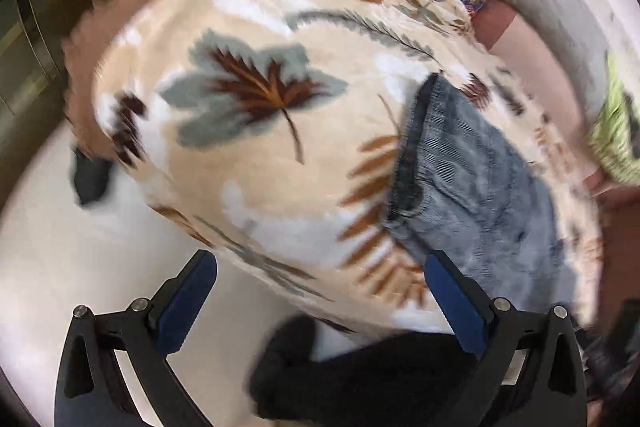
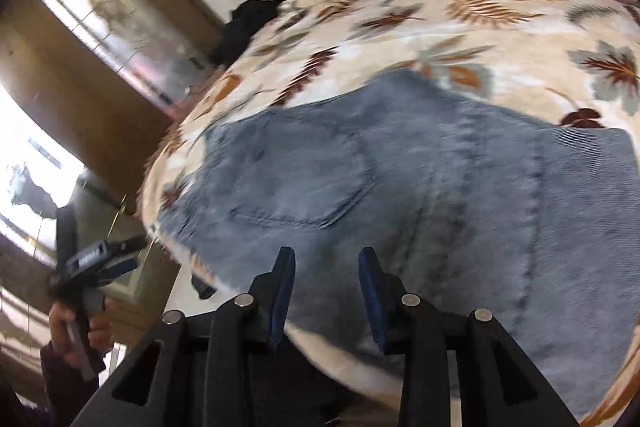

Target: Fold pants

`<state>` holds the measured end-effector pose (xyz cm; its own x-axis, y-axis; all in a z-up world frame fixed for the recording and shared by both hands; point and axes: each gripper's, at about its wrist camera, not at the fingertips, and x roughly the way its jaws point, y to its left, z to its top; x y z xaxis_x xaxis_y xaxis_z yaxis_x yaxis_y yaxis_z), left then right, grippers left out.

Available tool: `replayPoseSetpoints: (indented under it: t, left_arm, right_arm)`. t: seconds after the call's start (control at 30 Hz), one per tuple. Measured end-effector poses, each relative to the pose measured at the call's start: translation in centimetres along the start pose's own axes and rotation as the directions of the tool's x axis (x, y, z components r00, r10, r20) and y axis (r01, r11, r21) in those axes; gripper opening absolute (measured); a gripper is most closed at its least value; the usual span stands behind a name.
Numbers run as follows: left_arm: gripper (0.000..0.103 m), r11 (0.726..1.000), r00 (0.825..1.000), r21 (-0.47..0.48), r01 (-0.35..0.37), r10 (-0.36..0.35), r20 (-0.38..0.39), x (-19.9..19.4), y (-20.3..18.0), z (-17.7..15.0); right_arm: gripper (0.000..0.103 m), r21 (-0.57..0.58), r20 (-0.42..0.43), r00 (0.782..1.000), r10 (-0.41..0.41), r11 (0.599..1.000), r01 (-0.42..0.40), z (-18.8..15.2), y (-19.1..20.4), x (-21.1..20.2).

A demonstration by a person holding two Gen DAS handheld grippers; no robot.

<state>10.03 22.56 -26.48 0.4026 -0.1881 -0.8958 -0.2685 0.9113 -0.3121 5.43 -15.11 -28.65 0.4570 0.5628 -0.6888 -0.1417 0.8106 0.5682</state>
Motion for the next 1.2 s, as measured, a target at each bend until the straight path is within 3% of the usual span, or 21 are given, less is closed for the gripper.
replayPoseSetpoints:
  t: [0.13, 0.27, 0.37, 0.57, 0.73, 0.87, 0.97, 1.03, 1.1, 1.2]
  left_arm:
    - [0.103, 0.997, 0.997, -0.043, 0.064, -0.066, -0.035, 1.1, -0.5, 0.0]
    - [0.103, 0.993, 0.993, -0.046, 0.105, -0.108, -0.048, 2.3, -1.5, 2.1]
    - [0.103, 0.992, 0.982, -0.037, 0.120, -0.124, -0.140, 4.3, -2.4, 3.5]
    - [0.103, 0.987, 0.966, -0.077, 0.142, -0.155, -0.207, 6.6, -3.1, 3.0]
    - [0.103, 0.972, 0.930, -0.109, 0.209, -0.232, -0.285, 8.6, -4.1, 2.5]
    - [0.100, 0.975, 0.935, -0.101, 0.196, -0.217, -0.280, 8.9, -4.6, 2.3]
    - [0.081, 0.971, 0.940, -0.133, 0.199, -0.228, -0.255, 8.5, -4.1, 2.7]
    - [0.053, 0.964, 0.933, -0.118, 0.239, -0.262, -0.247, 8.1, -4.4, 2.8]
    - [0.039, 0.961, 0.929, -0.103, 0.258, -0.276, -0.247, 7.8, -5.0, 2.5]
    - [0.029, 0.969, 0.943, -0.062, 0.240, -0.247, -0.224, 7.5, -6.1, 2.3]
  right_arm:
    - [0.036, -0.021, -0.036, 0.999, 0.005, 1.000, -0.006, -1.0, 1.2, 0.7]
    - [0.036, -0.023, -0.047, 0.999, 0.006, 1.000, -0.007, -1.6, 1.3, 0.8]
    - [0.036, -0.013, -0.032, 0.999, -0.006, 1.000, 0.006, -1.9, 0.6, 0.1]
    - [0.036, 0.043, -0.005, 1.000, -0.011, 0.999, 0.011, -1.8, -1.2, -1.3]
    - [0.036, 0.049, 0.008, 1.000, -0.015, 0.999, 0.014, -1.5, -1.4, -1.8]
    - [0.036, 0.060, 0.035, 0.999, -0.015, 0.998, 0.013, -1.4, -1.7, -2.6]
    - [0.036, 0.070, 0.055, 0.998, -0.019, 0.997, 0.015, -1.4, -2.1, -3.3]
    - [0.036, 0.084, 0.065, 0.998, -0.019, 0.996, 0.013, -1.5, -2.6, -3.7]
    - [0.036, 0.099, 0.070, 0.997, -0.017, 0.995, 0.010, -1.6, -3.1, -3.9]
    - [0.036, 0.108, 0.079, 0.997, -0.015, 0.994, 0.007, -1.9, -3.3, -4.4]
